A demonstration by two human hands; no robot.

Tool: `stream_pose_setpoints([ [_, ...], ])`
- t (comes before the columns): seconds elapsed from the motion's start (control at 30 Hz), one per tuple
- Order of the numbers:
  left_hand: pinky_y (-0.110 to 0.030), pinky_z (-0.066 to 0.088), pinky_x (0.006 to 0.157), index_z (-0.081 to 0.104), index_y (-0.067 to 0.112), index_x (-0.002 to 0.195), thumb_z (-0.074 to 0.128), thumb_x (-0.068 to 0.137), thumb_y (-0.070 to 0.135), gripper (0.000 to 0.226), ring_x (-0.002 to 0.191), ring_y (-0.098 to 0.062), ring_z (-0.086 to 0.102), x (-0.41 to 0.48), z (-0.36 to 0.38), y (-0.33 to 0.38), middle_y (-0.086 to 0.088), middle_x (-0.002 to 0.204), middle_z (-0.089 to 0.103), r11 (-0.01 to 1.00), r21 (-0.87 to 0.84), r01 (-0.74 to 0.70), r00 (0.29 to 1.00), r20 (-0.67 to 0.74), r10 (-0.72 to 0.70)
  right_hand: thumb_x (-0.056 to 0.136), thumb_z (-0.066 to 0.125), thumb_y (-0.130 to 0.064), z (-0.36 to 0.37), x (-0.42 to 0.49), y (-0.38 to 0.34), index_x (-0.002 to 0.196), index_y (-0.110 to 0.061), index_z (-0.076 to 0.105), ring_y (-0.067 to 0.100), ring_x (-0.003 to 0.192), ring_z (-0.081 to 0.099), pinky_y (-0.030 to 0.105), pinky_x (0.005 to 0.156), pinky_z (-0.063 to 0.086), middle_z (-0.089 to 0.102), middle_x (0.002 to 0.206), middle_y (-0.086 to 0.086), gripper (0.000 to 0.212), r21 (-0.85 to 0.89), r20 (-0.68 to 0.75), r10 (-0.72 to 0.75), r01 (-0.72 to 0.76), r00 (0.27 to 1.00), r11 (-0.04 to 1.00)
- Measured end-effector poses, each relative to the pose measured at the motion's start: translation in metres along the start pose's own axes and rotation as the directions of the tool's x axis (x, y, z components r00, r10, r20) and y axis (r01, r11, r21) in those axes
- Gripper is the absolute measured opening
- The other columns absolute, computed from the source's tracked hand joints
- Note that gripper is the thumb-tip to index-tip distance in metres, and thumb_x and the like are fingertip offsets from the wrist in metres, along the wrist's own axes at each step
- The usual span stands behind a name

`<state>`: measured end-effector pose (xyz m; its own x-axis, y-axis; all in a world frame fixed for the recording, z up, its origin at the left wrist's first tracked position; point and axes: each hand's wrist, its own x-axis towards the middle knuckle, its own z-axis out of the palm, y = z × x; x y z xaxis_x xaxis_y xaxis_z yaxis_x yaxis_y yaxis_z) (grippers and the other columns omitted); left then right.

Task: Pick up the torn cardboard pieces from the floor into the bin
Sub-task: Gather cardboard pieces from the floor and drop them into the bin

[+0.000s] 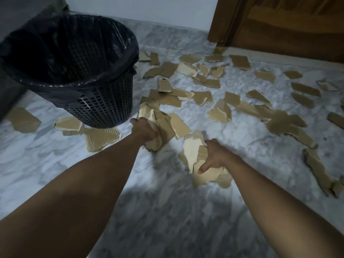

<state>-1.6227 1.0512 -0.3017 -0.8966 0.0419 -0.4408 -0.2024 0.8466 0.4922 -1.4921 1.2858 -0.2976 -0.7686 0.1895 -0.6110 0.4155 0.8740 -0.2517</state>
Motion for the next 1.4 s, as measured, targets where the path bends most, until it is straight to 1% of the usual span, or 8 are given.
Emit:
stream_pose_setpoints([
  [0.13, -0.038, 0.044, 0.102, 0.043, 0.002, 0.138, 0.076, 0.083, 0.03, 0.071, 0.133, -0.035, 0.04, 0.006, -0.005, 0.006, -0.019, 0.142, 0.039, 0.997, 0.078, 0.01, 0.998, 0.057, -0.014, 0.037, 0.096, -0.038, 0.012, 0.002, 0.003, 0.116, -0.016, 0.059, 0.018, 0.093, 0.065, 0.031, 0.078, 0.055, 0.068, 0.109, 0.0, 0.089, 0.15, -0.014, 0.011, -0.009, 1.0, 0.989],
  [0.23, -0.038, 0.047, 0.101, 0.041, 0.001, 0.138, 0.071, 0.085, 0.028, 0.066, 0.136, -0.029, 0.035, 0.007, -0.006, 0.009, -0.014, 0.139, 0.043, 0.995, 0.102, -0.019, 0.998, 0.053, 0.013, 0.031, 0.095, -0.041, 0.01, 0.003, 0.002, 0.101, -0.01, 0.061, 0.02, 0.083, 0.064, 0.028, 0.062, 0.048, 0.065, 0.092, 0.003, 0.084, 0.196, 0.039, 0.063, -0.069, 0.997, 0.978],
  [0.5, -0.034, 0.055, 0.089, 0.036, 0.003, 0.145, 0.081, 0.074, 0.016, 0.085, 0.119, -0.03, 0.057, 0.0, -0.017, 0.002, -0.014, 0.138, 0.048, 0.958, 0.27, -0.1, 0.982, 0.184, 0.051, 0.059, 0.095, -0.011, -0.015, 0.004, 0.009, 0.095, -0.016, 0.072, 0.018, 0.094, 0.068, 0.031, 0.078, 0.055, 0.075, 0.101, -0.001, 0.043, 0.581, 0.102, 0.031, -0.085, 0.994, 0.81],
  [0.67, -0.029, 0.048, 0.082, 0.035, 0.015, 0.147, 0.088, 0.07, 0.023, 0.094, 0.123, -0.028, 0.053, -0.005, -0.014, -0.011, -0.009, 0.144, 0.046, 0.923, 0.32, -0.214, 0.934, 0.345, 0.097, 0.057, 0.097, -0.029, -0.036, 0.022, -0.008, 0.12, -0.014, 0.062, 0.018, 0.106, 0.054, 0.034, 0.079, 0.046, 0.062, 0.119, -0.003, 0.073, 0.655, 0.016, 0.102, -0.087, 0.995, 0.75],
  [0.8, -0.028, 0.045, 0.084, 0.041, 0.016, 0.141, 0.088, 0.069, 0.026, 0.087, 0.122, -0.027, 0.052, -0.012, -0.006, -0.018, -0.006, 0.142, 0.047, 0.928, 0.277, -0.249, 0.917, 0.375, 0.134, 0.061, 0.095, -0.019, -0.023, 0.032, -0.033, 0.097, -0.01, 0.064, 0.018, 0.092, 0.061, 0.03, 0.079, 0.049, 0.067, 0.094, -0.003, 0.048, 0.577, -0.024, 0.076, -0.048, 0.997, 0.816],
  [1.0, -0.048, 0.058, 0.086, 0.046, 0.017, 0.134, 0.089, 0.067, 0.025, 0.08, 0.114, -0.029, 0.058, -0.023, -0.008, -0.036, -0.005, 0.13, 0.054, 0.991, -0.129, -0.027, 0.914, 0.399, 0.076, 0.062, 0.094, -0.019, -0.008, 0.026, -0.031, 0.102, -0.01, 0.066, 0.019, 0.089, 0.063, 0.026, 0.067, 0.046, 0.07, 0.097, 0.0, 0.05, 0.54, -0.056, 0.033, 0.002, 0.998, 0.841],
  [1.13, -0.038, 0.056, 0.078, 0.055, 0.015, 0.125, 0.084, 0.077, 0.016, 0.056, 0.107, -0.029, 0.064, -0.038, -0.002, -0.039, -0.009, 0.124, 0.063, 0.959, -0.282, 0.039, 0.889, 0.448, 0.096, 0.066, 0.092, -0.019, -0.005, 0.01, -0.031, 0.1, -0.012, 0.063, 0.019, 0.091, 0.062, 0.027, 0.07, 0.046, 0.066, 0.091, -0.005, 0.045, 0.574, -0.116, 0.007, 0.061, 0.993, 0.816],
  [1.4, -0.04, 0.057, 0.083, 0.046, 0.016, 0.132, 0.082, 0.078, 0.018, 0.065, 0.11, -0.031, 0.058, -0.063, 0.0, -0.031, -0.008, 0.127, 0.054, 0.987, -0.138, 0.079, 0.876, 0.482, -0.003, 0.063, 0.093, -0.015, 0.006, -0.006, -0.022, 0.108, -0.011, 0.069, 0.017, 0.094, 0.066, 0.027, 0.074, 0.051, 0.073, 0.102, 0.0, 0.051, 0.588, -0.06, 0.004, 0.032, 0.998, 0.809],
])
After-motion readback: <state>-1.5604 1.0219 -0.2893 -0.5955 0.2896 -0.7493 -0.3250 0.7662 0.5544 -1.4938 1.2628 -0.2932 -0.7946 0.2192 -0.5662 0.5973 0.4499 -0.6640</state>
